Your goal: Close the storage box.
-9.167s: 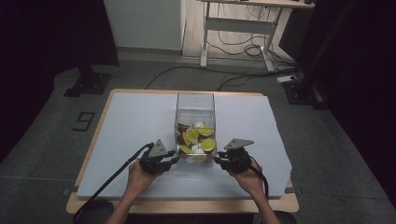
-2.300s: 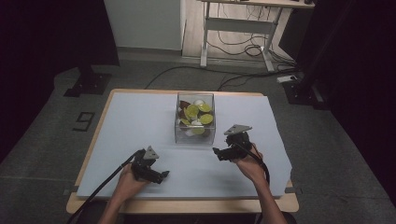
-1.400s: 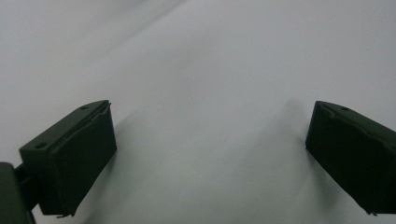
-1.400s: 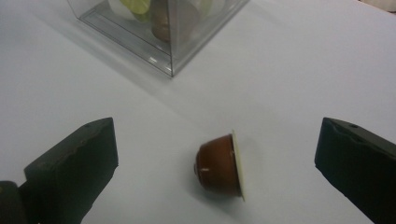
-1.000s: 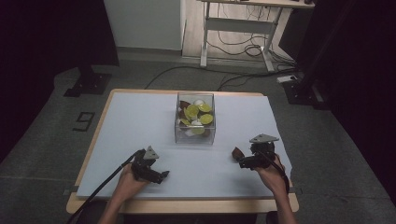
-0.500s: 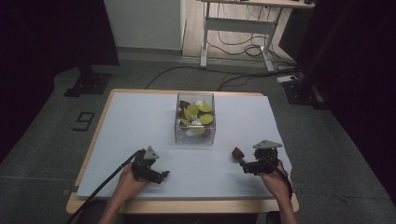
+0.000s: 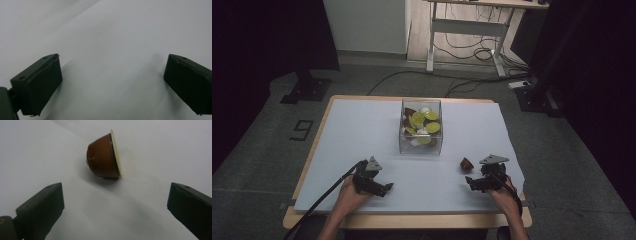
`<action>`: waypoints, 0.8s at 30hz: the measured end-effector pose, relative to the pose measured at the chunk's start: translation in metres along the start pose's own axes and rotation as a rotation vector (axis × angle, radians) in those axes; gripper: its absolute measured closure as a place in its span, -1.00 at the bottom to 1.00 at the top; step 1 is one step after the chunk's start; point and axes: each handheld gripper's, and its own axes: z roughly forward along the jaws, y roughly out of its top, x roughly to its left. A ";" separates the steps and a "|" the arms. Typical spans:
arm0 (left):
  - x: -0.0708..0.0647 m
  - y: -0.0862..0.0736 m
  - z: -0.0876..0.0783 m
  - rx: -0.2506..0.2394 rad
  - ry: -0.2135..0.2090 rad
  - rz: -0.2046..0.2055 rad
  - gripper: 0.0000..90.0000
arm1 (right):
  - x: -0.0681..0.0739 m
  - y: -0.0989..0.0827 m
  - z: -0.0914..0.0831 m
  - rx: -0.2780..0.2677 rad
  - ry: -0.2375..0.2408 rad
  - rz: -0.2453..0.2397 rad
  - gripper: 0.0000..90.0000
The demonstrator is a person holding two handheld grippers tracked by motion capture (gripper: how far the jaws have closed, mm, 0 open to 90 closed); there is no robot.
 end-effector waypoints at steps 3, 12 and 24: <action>0.000 0.000 0.000 0.000 0.000 0.000 -0.97 | -0.002 -0.004 0.004 0.004 0.009 0.016 -0.99; 0.000 0.000 0.000 0.000 0.000 0.000 -0.97 | -0.002 -0.017 0.015 0.032 0.034 0.028 -1.00; 0.000 0.000 0.000 0.000 0.000 0.000 -0.97 | -0.002 -0.027 0.014 -0.046 0.036 0.032 -1.00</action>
